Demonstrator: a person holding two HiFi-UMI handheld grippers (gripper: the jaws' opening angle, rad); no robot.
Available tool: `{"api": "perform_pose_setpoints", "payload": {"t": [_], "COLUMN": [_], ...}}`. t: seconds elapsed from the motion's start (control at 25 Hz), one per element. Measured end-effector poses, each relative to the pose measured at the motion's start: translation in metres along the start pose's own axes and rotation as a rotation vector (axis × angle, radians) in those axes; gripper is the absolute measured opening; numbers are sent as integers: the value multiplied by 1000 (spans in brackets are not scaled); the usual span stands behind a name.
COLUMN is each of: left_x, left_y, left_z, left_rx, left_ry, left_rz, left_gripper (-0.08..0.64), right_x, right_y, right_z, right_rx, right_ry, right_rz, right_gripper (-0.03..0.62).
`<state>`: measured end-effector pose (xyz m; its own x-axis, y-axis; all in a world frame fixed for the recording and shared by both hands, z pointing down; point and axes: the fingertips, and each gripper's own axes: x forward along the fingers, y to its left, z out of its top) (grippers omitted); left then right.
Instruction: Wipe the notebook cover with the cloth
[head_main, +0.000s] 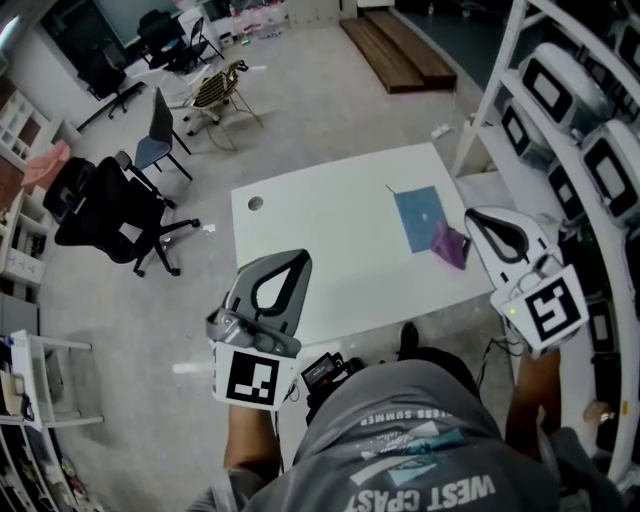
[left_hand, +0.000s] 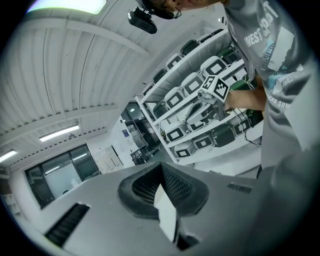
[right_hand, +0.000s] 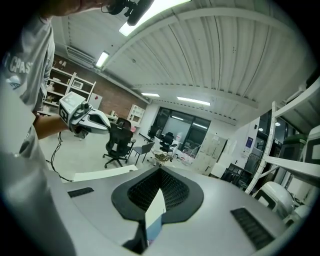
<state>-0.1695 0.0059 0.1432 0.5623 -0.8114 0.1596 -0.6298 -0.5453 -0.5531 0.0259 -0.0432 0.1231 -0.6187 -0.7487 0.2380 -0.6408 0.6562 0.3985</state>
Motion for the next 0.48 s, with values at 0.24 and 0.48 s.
{"api": "perform_pose_setpoints", "payload": {"t": [0.24, 0.48], "left_x": [-2, 0], "left_y": [6, 15], "left_z": [-9, -15], "left_rx": [0, -1], "left_ry": [0, 1], "left_rz": [-3, -2], "left_gripper": [3, 3], "right_x": [9, 20], "right_y": [6, 5], "right_z": [-1, 1], "right_rx": [4, 2], "right_ry": [15, 27], "right_rz": [1, 1], "right_gripper": [29, 29]}}
